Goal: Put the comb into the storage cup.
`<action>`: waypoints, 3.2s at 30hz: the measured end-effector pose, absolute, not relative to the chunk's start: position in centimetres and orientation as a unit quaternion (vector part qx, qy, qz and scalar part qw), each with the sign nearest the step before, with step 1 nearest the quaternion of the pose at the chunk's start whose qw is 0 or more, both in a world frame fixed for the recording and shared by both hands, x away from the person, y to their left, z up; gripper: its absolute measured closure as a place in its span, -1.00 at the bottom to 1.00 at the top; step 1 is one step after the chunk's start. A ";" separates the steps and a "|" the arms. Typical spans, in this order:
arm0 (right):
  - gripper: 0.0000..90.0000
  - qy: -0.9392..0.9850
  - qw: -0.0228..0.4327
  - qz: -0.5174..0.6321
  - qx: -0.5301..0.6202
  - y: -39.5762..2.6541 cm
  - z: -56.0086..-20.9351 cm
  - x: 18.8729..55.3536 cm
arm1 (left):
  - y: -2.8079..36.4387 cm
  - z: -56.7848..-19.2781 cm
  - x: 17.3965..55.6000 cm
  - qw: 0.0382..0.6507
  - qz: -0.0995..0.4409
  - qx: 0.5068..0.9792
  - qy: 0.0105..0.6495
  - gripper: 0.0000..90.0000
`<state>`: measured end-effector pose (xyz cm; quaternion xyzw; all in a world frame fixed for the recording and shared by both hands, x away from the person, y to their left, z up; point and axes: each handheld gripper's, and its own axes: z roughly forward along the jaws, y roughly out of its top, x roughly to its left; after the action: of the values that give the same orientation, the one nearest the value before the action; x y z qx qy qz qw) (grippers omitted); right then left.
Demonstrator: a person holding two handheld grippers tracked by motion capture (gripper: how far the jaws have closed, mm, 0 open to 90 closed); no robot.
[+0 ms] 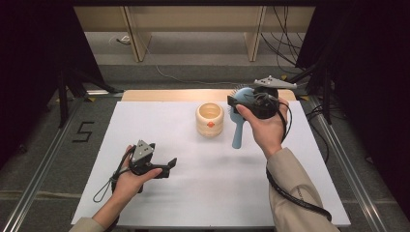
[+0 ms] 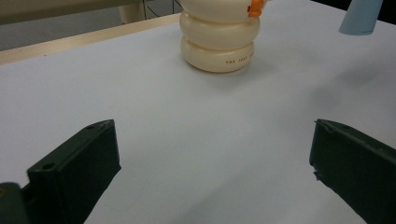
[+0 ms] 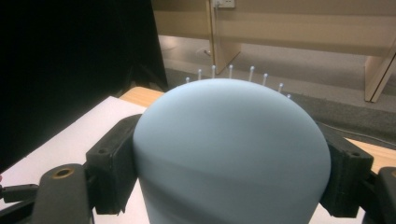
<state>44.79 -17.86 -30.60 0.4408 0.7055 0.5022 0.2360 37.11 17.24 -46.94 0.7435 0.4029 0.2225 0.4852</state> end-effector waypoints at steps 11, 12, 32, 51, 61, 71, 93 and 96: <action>-0.51 0.703 0.235 0.504 0.443 -17.5 -30.5 45.4 | 17.2 -46.9 37.1 0.486 0.222 0.742 0.404 -0.97; -0.51 0.703 0.236 0.504 0.443 -17.4 -30.5 45.5 | 17.2 -46.9 37.1 0.486 0.222 0.742 0.404 -0.97; -0.51 0.697 0.236 0.507 0.448 -16.8 -30.1 46.5 | 17.2 -46.9 37.2 0.487 0.222 0.741 0.405 -0.97; -0.51 0.694 0.240 0.510 0.447 -16.2 -29.4 47.2 | 17.3 -46.9 37.2 0.490 0.220 0.737 0.409 -0.96; -0.51 0.691 0.245 0.514 0.445 -16.2 -29.1 47.3 | 17.5 -46.9 37.3 0.490 0.224 0.734 0.413 -0.95; -0.51 0.687 0.249 0.516 0.446 -16.3 -28.8 47.5 | 17.5 -47.0 37.4 0.489 0.224 0.733 0.416 -0.95; -0.51 0.684 0.254 0.519 0.446 -15.9 -28.2 48.0 | 17.5 -46.9 37.4 0.489 0.226 0.733 0.416 -0.95; -0.51 0.683 0.254 0.520 0.446 -15.8 -28.2 48.0 | 17.5 -46.9 37.3 0.490 0.226 0.732 0.415 -0.95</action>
<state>48.04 -15.83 -28.20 0.4459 0.6831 0.5196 0.2543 37.35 17.52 -46.89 0.7324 0.4147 0.2262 0.4904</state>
